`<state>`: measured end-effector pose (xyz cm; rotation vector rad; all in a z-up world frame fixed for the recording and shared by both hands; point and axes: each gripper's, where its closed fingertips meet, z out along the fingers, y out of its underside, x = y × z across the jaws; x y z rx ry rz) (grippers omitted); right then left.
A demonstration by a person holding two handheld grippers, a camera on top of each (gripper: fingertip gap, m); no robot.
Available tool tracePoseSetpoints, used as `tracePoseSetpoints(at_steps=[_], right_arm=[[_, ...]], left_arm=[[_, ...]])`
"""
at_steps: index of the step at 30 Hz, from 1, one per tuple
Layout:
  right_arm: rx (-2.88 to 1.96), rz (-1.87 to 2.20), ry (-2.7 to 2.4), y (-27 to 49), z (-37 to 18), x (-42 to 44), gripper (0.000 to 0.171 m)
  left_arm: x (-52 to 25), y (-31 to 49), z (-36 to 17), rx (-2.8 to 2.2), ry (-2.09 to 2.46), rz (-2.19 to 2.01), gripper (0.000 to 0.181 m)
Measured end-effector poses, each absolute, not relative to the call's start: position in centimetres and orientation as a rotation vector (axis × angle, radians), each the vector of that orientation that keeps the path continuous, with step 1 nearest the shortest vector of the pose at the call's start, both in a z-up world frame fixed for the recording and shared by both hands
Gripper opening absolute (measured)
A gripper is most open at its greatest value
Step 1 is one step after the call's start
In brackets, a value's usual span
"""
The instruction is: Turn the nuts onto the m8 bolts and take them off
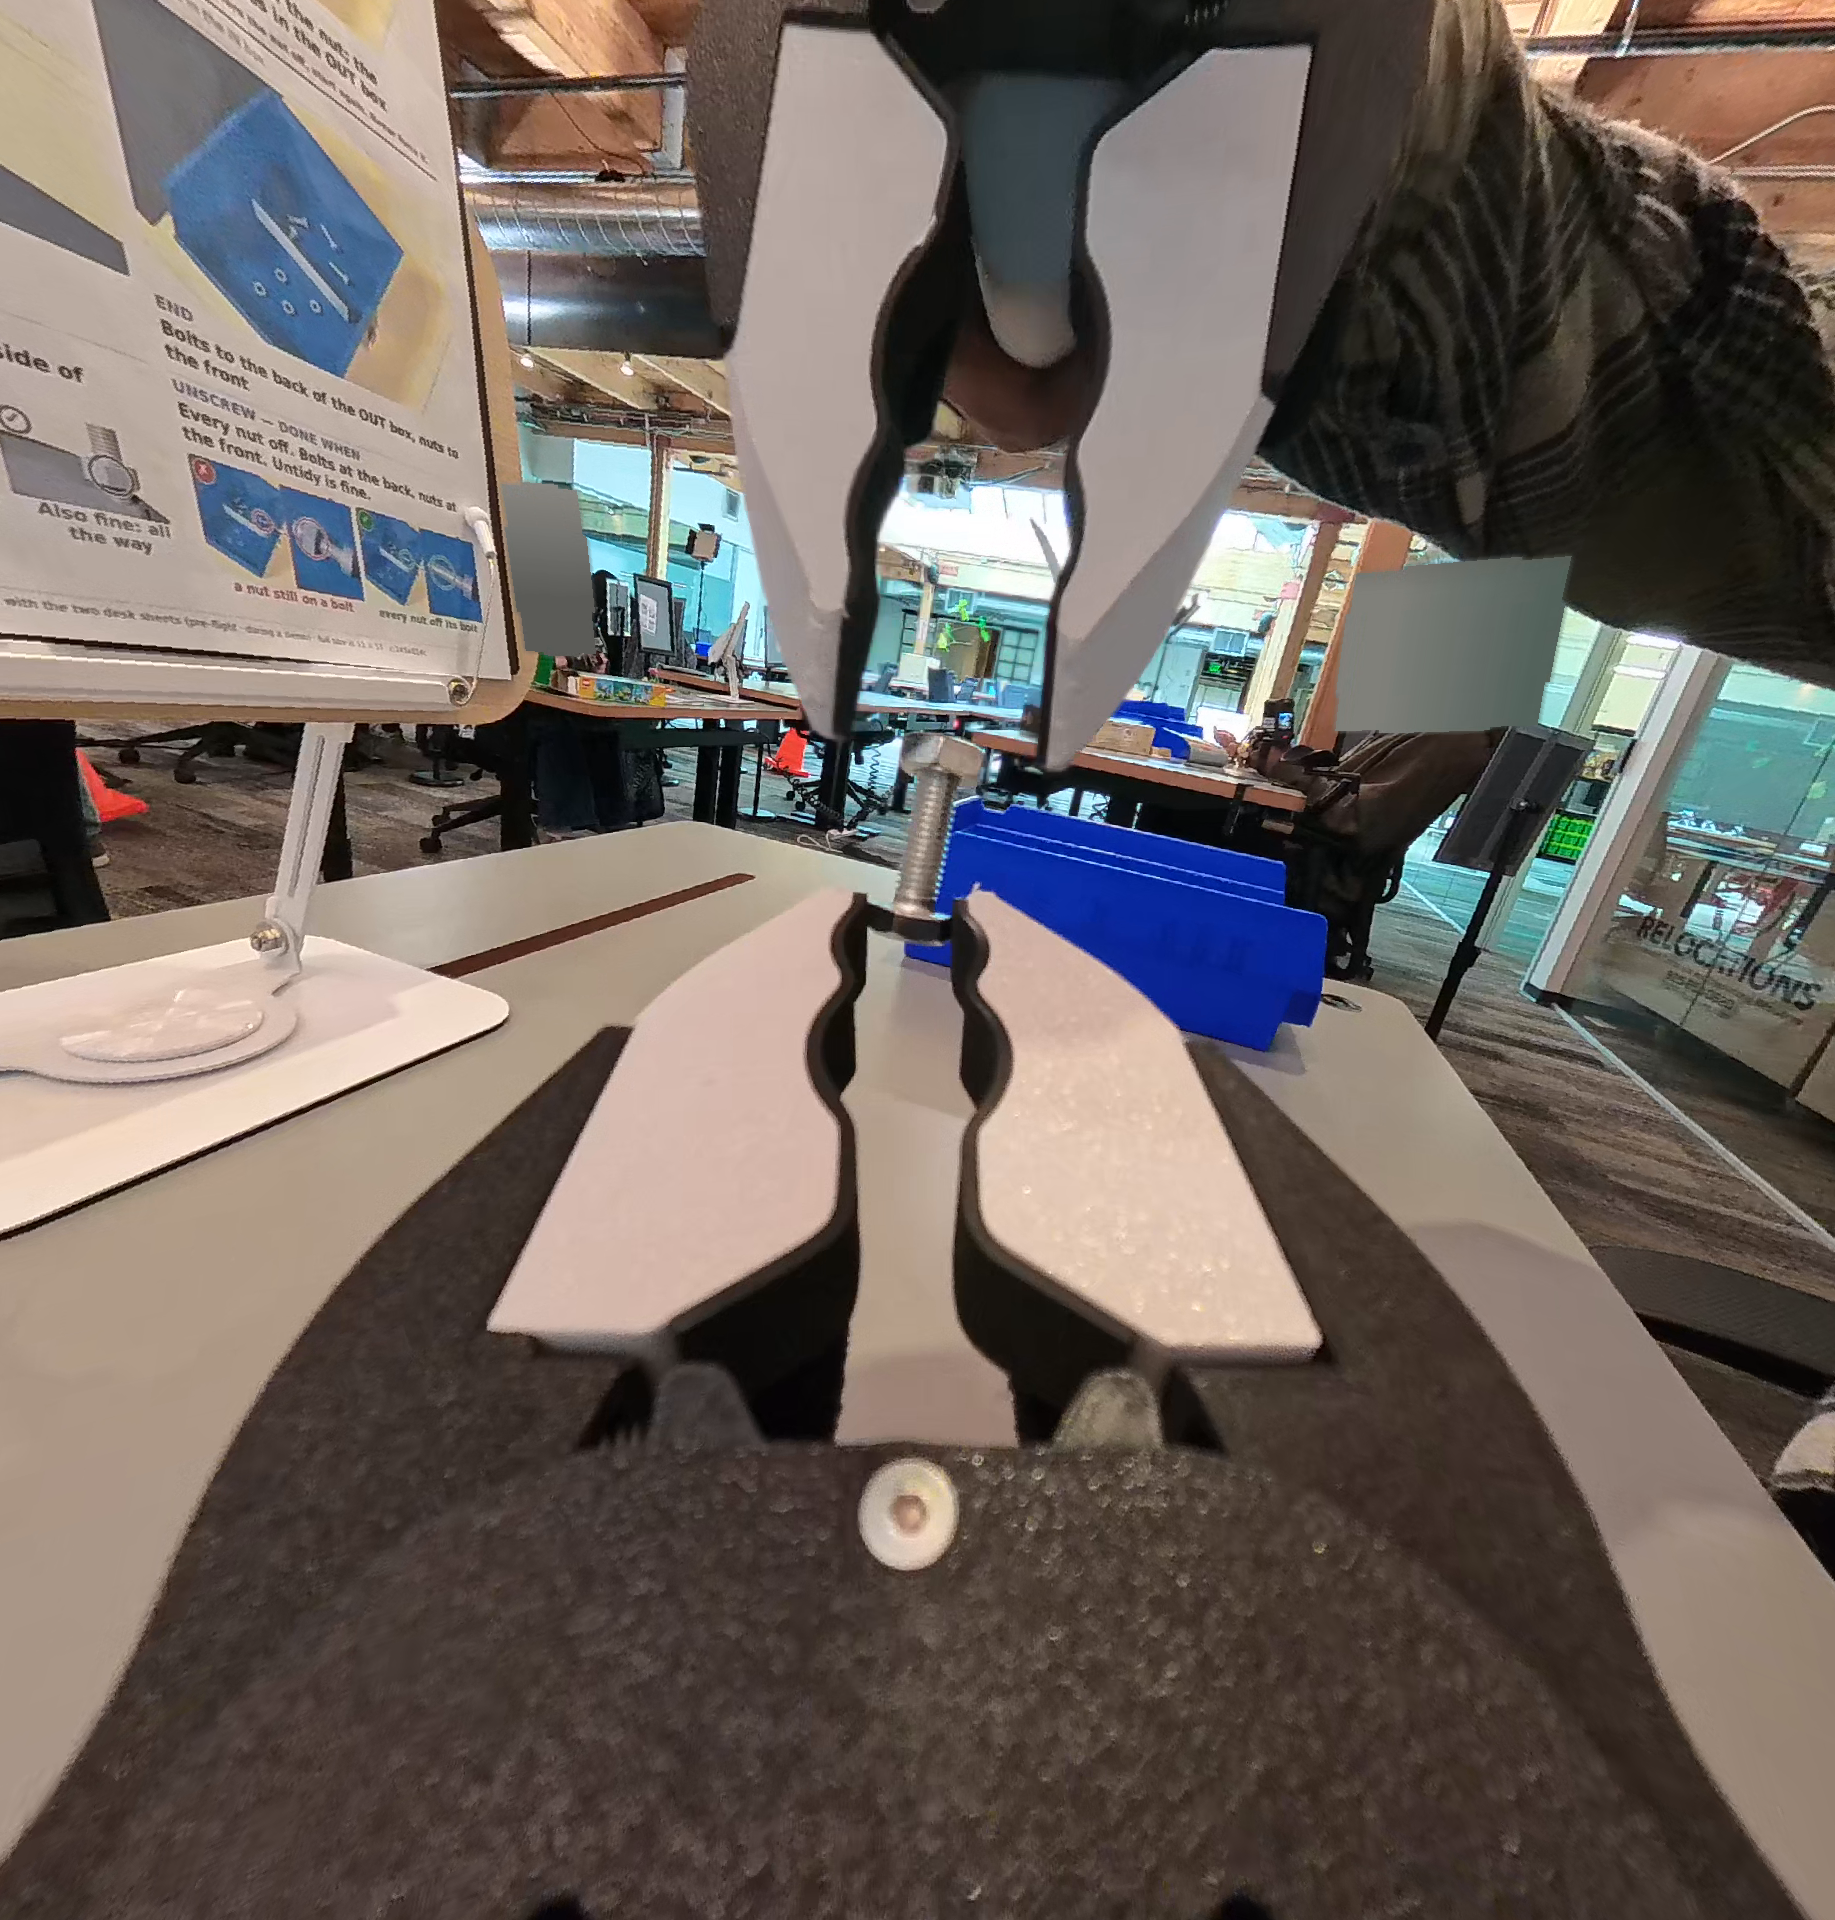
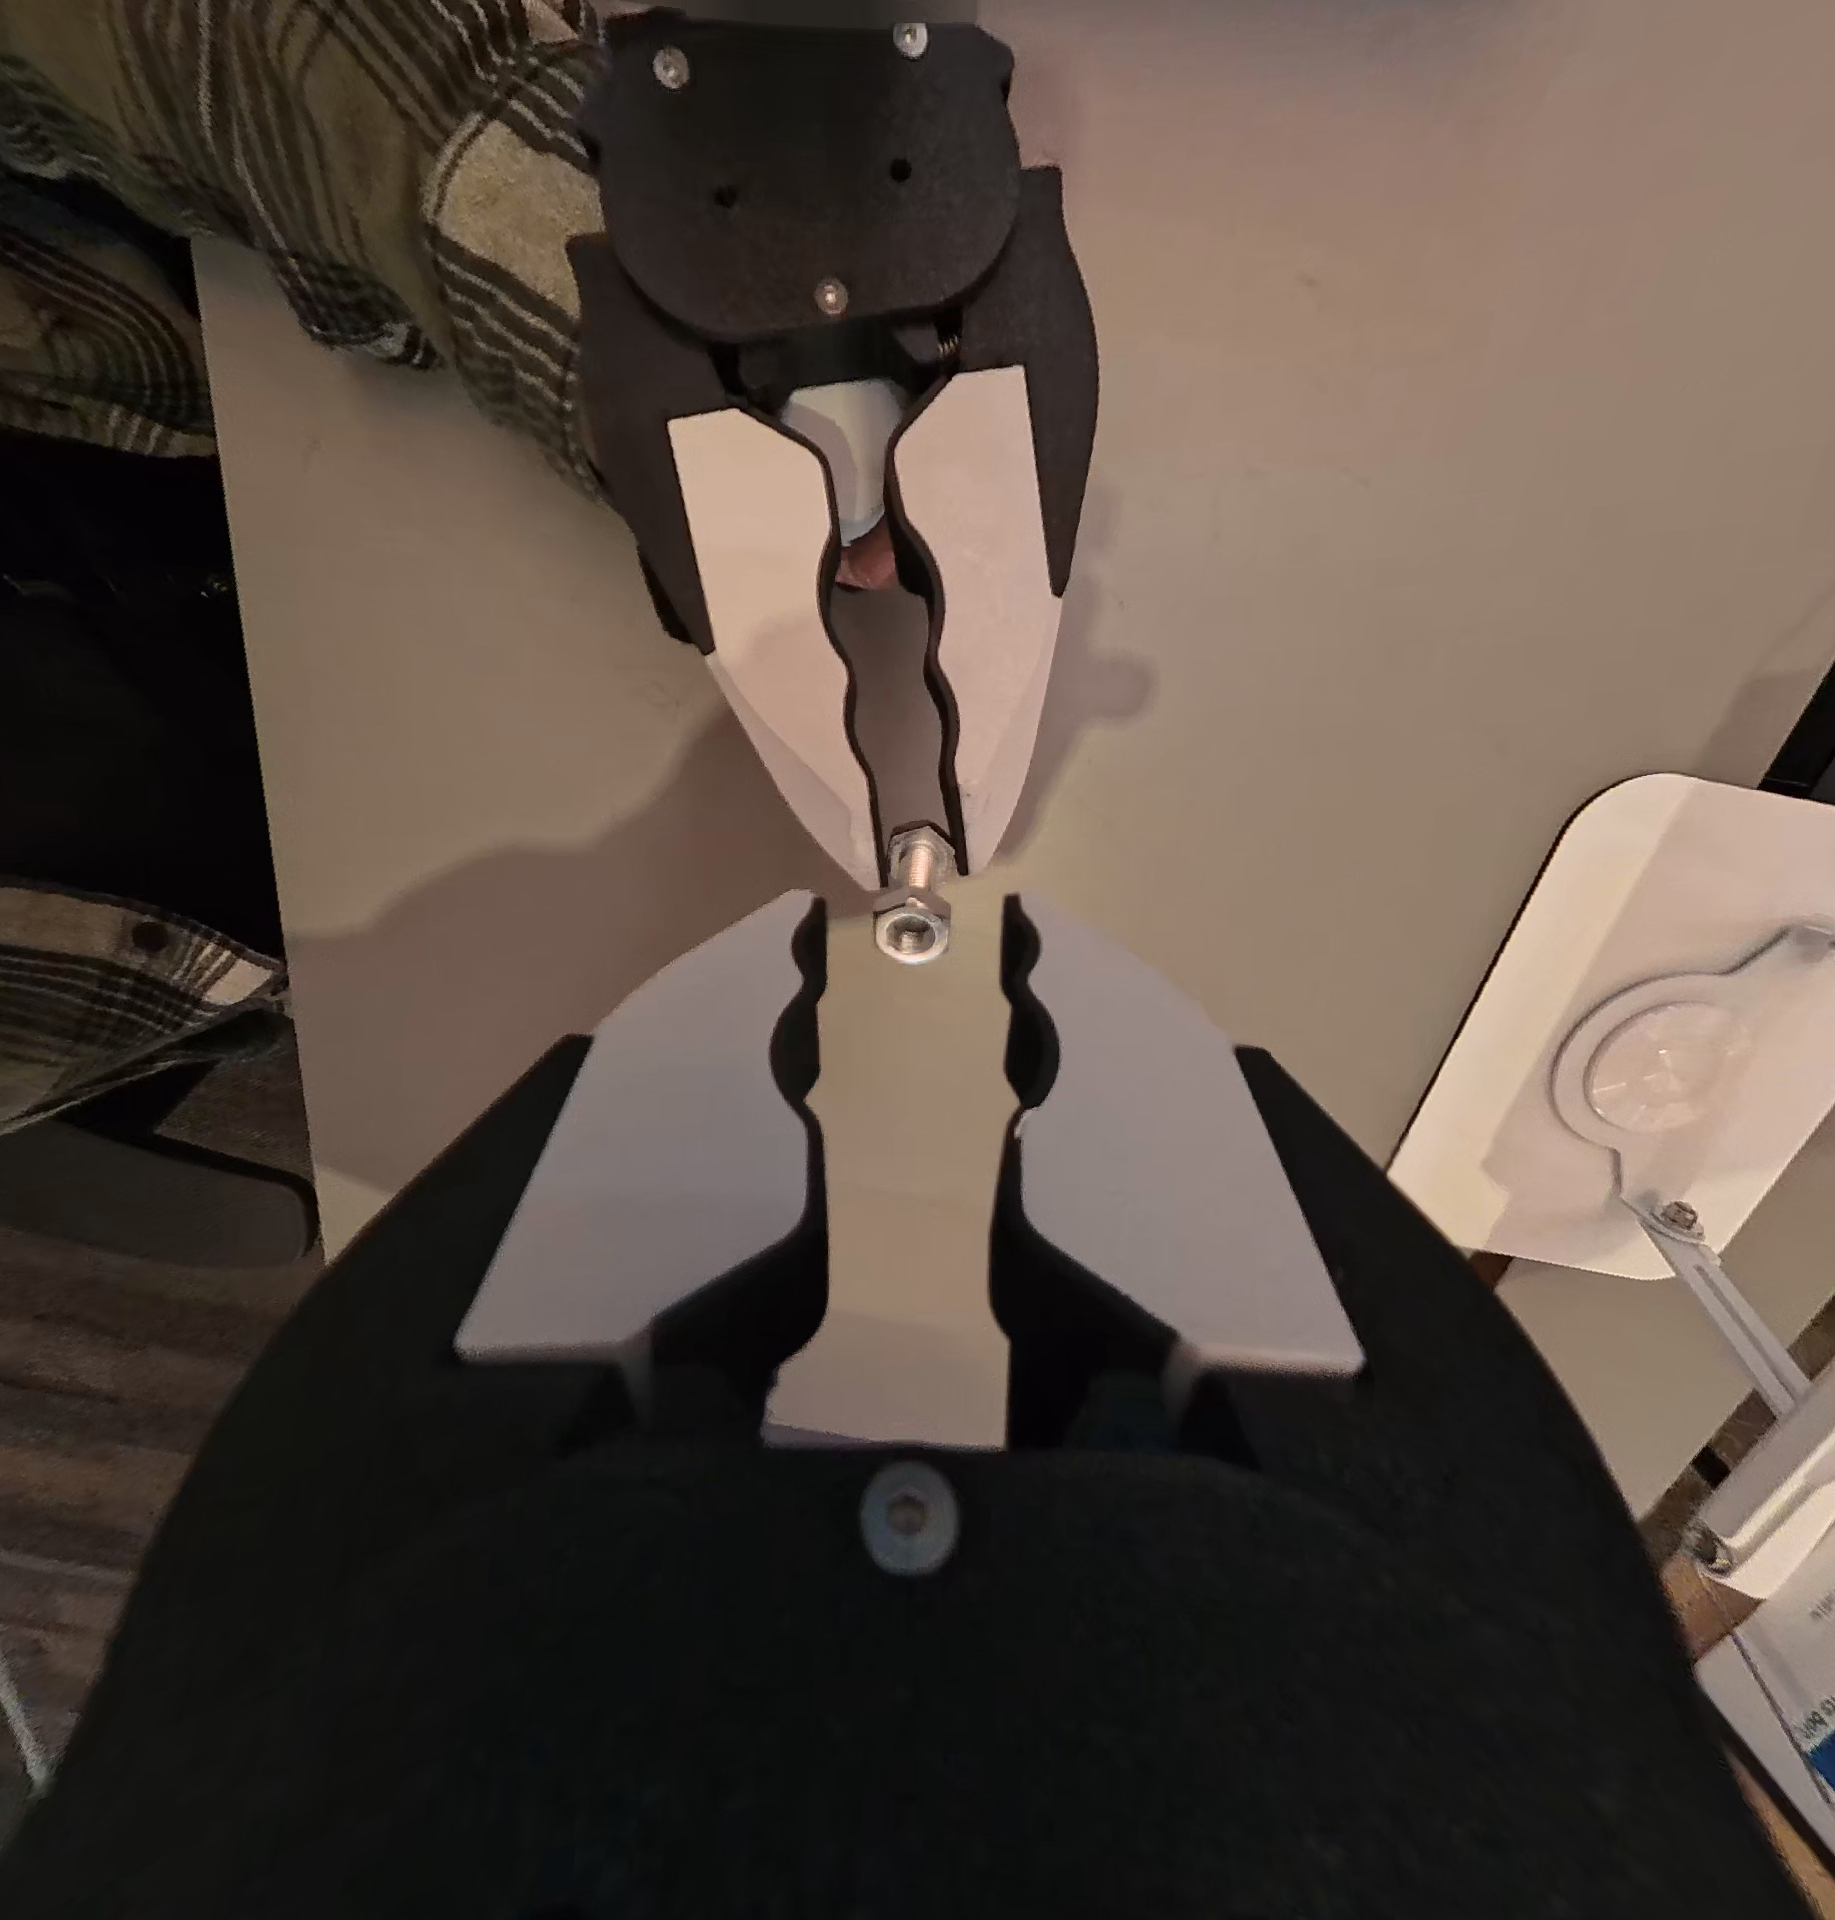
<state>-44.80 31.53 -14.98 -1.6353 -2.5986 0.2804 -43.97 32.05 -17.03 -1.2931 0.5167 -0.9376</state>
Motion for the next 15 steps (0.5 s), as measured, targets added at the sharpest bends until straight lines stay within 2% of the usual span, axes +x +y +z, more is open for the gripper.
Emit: tracePoseSetpoints(at_steps=[6,15], right_arm=[[-1.462,0.301,-2.599,31.9,-13.6,-44.4,0.053],[-1.174,0.348,-2.679,30.7,-13.4,-43.8,0.043]], left_arm=[[-43.8,31.7,-16.8,-1.272,0.528,-0.988,0.014],[-43.2,31.1,-16.4,-1.237,0.562,-1.070,0.014]])
